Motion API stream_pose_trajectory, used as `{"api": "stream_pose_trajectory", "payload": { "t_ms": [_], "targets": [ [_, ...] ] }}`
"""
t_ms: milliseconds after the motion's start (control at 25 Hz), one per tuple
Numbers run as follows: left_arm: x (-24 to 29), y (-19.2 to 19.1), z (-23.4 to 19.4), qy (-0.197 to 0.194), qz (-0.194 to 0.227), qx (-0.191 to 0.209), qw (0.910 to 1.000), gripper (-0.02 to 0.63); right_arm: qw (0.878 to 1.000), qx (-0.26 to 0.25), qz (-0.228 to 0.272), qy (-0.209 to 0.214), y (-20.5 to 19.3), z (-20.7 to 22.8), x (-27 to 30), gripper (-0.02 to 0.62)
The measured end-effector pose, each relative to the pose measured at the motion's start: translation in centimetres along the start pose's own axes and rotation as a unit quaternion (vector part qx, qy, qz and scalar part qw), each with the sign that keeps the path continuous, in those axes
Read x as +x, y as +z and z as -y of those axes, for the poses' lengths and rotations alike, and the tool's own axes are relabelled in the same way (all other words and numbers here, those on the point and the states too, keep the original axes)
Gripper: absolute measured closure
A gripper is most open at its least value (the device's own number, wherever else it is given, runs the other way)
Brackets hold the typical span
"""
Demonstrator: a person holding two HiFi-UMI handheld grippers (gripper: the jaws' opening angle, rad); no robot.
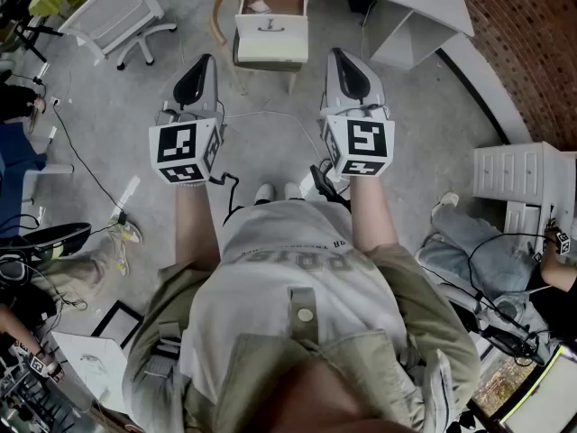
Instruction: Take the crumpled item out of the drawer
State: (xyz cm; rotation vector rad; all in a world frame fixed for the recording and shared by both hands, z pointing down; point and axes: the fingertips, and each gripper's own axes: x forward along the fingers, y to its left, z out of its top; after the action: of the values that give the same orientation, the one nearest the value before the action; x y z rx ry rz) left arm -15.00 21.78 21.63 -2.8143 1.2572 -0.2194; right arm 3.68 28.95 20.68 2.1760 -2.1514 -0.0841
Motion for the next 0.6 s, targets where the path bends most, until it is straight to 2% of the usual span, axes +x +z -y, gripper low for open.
{"api": "stream_pose_trajectory", "payload": {
  "t_ms": [600],
  "targets": [
    [1.4,-1.5,1.6,0.002,-0.020,-0.008,0.9998,0.598,1.000,0.000,-0.011,0.005,-1.5,2.1,0.0,0.594]
  ]
}}
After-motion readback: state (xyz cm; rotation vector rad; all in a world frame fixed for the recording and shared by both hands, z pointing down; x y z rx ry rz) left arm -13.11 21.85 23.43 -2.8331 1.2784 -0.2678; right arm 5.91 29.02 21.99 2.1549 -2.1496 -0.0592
